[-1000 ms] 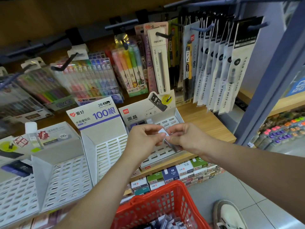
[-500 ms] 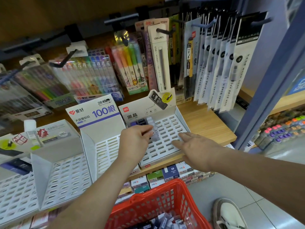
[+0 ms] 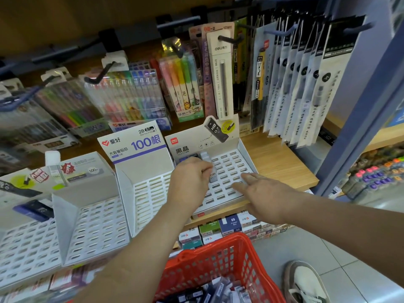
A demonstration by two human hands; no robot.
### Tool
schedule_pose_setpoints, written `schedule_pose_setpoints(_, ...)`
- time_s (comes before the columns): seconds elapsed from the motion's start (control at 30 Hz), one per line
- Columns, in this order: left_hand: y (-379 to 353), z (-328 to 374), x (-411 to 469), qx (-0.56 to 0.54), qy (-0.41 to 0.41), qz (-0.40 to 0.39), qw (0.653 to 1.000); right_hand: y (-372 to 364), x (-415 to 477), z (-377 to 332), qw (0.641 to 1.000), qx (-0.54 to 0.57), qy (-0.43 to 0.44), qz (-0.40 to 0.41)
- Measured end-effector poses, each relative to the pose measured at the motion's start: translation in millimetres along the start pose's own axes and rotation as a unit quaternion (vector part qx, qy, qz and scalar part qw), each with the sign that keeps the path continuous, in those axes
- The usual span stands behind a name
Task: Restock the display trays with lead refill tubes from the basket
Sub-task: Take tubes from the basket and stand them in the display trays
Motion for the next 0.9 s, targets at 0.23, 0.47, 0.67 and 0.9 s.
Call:
schedule_pose_setpoints(0.23, 48.7, -23.1, -106.4, -0.09, 0.055, -0.026, 0.994, 29.2, -22.2, -36.1, 0.999, -0.006, 0.05, 0.017)
schedule_pose_setpoints(0.47, -1.5, -97.9, -231.3, -0.024, 0.136, -0.323, 0.936, 5.6, -38.8, -102.8, 0.992, -0.042, 0.088, -0.085)
schedule_pose_setpoints(0.67, -53.2, -150.3, -326.7, 0.084, 0.174, -0.401, 0.895, -119.0, -13.1, -113.5, 0.983, 0.029, -0.001, -0.184)
schedule_pose_setpoints(0.9, -85.3, -173.0, -366.6, 0.099, 0.234, -0.441, 0.86, -262.0, -16.2, -94.6, 0.922, 0.211, -0.274, -0.174)
Point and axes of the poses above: each hand's wrist, its own x-axis towards the middle knuckle, its own y-axis out of the back of the hand, z = x × y, the point moved 1 cm from there along x, towards the middle knuckle, and after that the axes turned 10 degrees about x, right-handed, at the moved point
